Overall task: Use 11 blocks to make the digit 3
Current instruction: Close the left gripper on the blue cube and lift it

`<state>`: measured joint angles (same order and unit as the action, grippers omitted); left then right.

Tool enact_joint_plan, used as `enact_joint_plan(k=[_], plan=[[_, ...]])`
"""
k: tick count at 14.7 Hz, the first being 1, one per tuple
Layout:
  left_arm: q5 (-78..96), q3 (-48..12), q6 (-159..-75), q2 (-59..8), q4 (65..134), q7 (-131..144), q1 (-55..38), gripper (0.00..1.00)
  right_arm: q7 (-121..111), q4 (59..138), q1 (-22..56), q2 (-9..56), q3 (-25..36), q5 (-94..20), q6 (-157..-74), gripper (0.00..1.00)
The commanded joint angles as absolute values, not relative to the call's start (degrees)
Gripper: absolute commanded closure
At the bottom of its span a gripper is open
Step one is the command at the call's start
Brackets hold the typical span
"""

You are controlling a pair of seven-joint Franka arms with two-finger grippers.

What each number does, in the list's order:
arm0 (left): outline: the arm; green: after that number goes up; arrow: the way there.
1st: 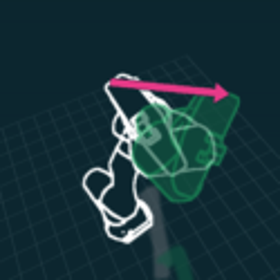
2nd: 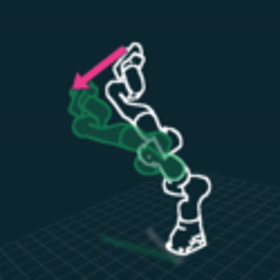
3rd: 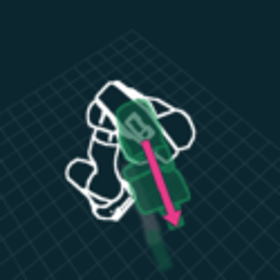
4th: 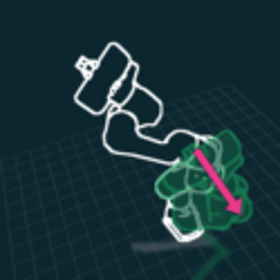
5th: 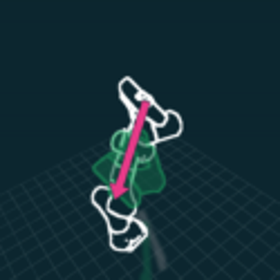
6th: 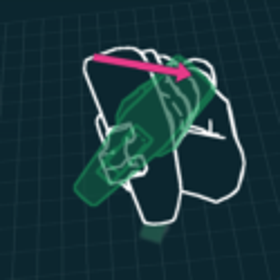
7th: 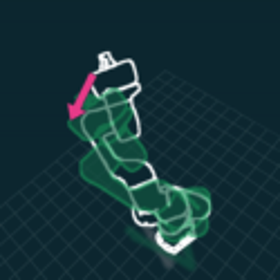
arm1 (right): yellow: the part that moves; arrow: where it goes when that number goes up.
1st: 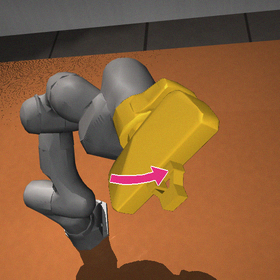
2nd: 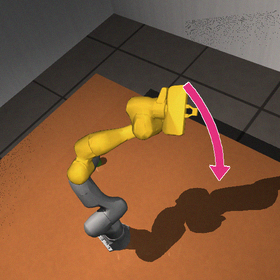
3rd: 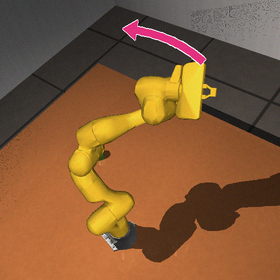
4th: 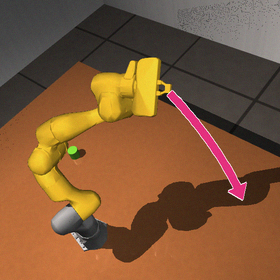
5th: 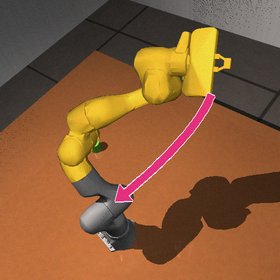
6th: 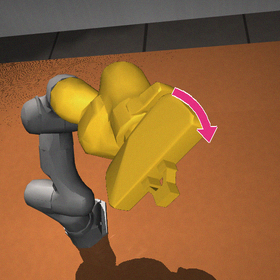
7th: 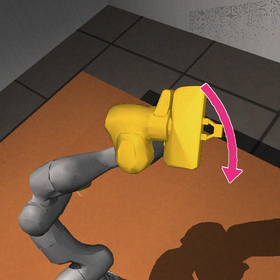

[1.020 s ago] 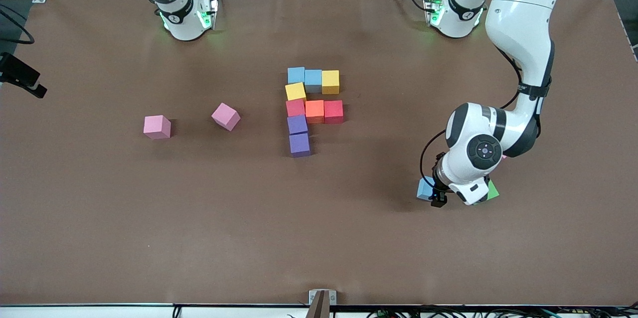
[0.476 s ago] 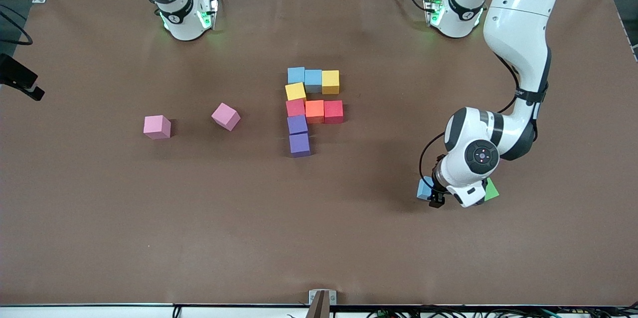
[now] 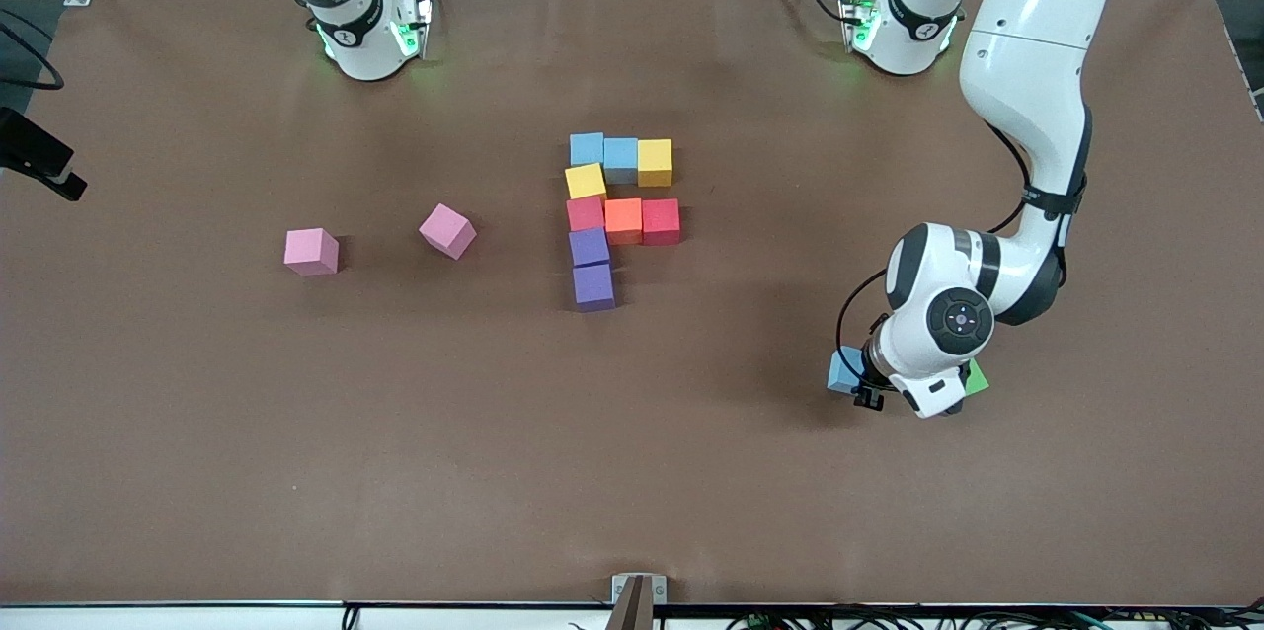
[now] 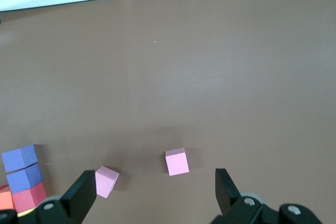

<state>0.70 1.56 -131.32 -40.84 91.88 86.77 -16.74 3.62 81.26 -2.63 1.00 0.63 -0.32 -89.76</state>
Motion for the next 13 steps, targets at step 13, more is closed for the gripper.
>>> enact_joint_plan(k=[13], plan=[[1.14, -6.06, -131.84, -41.66, 89.03, 124.85, -34.79, 0.84, 3.34, 81.74, -3.08, 0.09, 0.35, 0.09, -90.35, 0.0]])
